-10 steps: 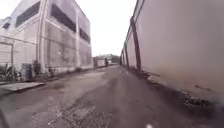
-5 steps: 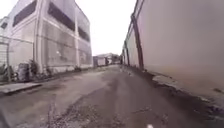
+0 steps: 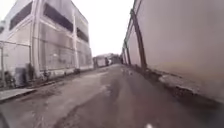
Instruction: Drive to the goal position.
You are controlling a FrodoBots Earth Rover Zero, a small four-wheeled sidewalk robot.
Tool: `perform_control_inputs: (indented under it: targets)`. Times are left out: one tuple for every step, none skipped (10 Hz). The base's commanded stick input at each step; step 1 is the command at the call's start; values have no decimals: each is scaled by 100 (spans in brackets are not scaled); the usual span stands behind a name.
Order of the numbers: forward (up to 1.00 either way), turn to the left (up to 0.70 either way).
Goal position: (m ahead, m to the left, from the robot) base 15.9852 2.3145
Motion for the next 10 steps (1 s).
perform_control_inputs:
  targets:
    - [85, 0]
    - [85, 0]
    - [85, 0]
    - [85, 0]
    - [85, 0]
    - [85, 0]
    - [85, 0]
    - [85, 0]
    - [85, 0]
    - [85, 0]
